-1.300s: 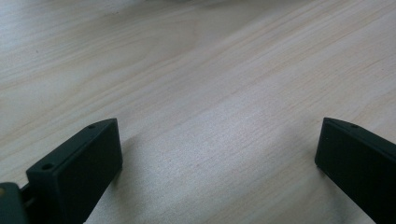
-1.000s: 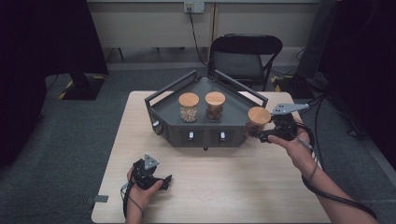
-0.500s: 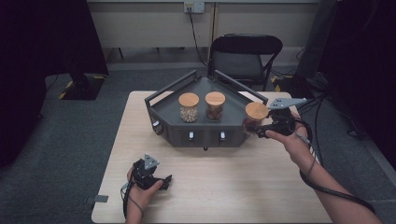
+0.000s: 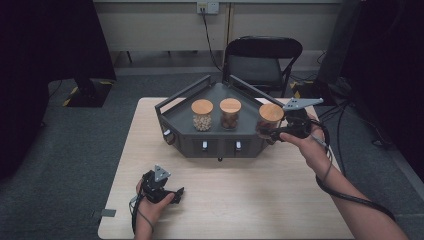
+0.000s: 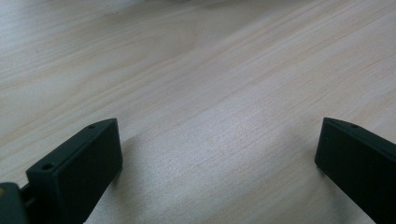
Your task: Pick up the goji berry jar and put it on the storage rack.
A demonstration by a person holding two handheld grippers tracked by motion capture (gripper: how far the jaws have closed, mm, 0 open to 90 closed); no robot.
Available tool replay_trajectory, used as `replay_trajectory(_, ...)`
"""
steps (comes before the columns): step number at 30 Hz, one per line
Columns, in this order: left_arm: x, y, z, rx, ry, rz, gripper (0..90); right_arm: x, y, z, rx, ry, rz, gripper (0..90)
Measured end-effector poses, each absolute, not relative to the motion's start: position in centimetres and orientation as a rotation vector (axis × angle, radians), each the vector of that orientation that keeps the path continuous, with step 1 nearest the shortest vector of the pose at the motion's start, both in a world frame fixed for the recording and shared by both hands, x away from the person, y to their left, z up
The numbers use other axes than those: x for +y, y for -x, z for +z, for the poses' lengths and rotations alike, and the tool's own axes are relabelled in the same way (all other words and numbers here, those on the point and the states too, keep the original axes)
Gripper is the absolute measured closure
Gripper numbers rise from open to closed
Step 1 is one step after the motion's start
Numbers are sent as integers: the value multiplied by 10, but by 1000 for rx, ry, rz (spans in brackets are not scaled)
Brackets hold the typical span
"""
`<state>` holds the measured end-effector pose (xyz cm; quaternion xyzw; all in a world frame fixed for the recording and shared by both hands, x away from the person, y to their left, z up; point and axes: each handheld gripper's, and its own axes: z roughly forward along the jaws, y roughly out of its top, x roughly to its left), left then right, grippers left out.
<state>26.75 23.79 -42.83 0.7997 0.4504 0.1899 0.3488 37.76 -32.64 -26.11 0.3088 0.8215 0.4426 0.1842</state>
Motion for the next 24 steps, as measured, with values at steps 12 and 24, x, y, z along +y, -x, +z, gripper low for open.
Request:
replay_trajectory(12,238,-267,-428,1169,-2071,491,0,-319,-390,-262,2309,-893,1231,254)
replay_trajectory(24,238,-267,-428,1169,-2071,491,0,-307,-402,-260,2310,-891,1205,253)
